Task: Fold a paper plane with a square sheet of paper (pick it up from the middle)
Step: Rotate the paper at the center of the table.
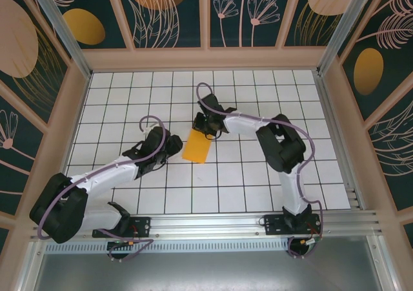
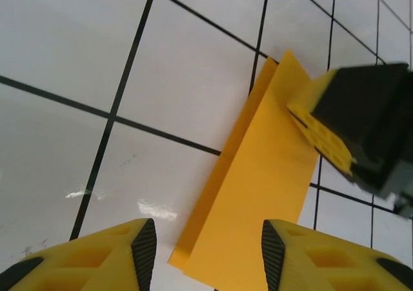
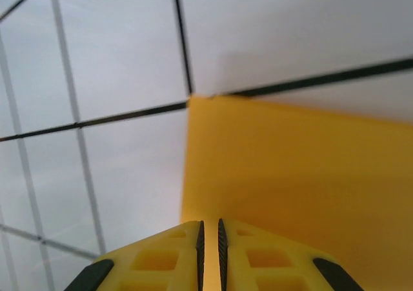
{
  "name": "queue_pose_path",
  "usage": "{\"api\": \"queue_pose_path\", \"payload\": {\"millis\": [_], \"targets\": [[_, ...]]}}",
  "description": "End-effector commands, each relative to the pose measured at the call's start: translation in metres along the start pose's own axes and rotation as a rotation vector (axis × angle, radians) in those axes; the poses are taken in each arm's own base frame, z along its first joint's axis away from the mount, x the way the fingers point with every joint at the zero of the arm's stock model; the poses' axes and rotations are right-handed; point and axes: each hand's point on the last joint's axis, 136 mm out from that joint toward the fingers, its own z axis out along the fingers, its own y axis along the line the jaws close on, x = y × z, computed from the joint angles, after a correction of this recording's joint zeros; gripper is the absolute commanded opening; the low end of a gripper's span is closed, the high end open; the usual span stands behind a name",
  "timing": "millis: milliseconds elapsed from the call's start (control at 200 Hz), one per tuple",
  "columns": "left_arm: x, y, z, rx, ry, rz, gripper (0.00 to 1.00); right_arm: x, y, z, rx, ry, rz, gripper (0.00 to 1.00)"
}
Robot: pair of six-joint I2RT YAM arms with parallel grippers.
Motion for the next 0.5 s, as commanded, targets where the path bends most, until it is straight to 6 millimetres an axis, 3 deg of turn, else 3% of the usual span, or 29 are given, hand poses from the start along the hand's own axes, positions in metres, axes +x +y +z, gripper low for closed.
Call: {"api": "queue_pose_path", "payload": {"millis": [0,185,355,495], "targets": [[0.005,0.0,-0.002,0.032,0.021,-0.018,0.5,0.006,-0.033,0.01,0.128,0.053,-0.059,0.17],[0.015,-0.015,-0.004,0.119,0.078,0.007,0.49,0.0,-0.068,0.003,0.223,-0.002,-0.006,0.17],[0.023,-0.03,-0.006,0.19,0.119,0.024,0.48,0.004,-0.105,-0.029,0.312,-0.093,0.122,0.17],[0.033,-0.048,-0.007,0.239,0.148,0.039,0.46,0.012,-0.107,-0.058,0.253,-0.148,0.186,0.17]]}}
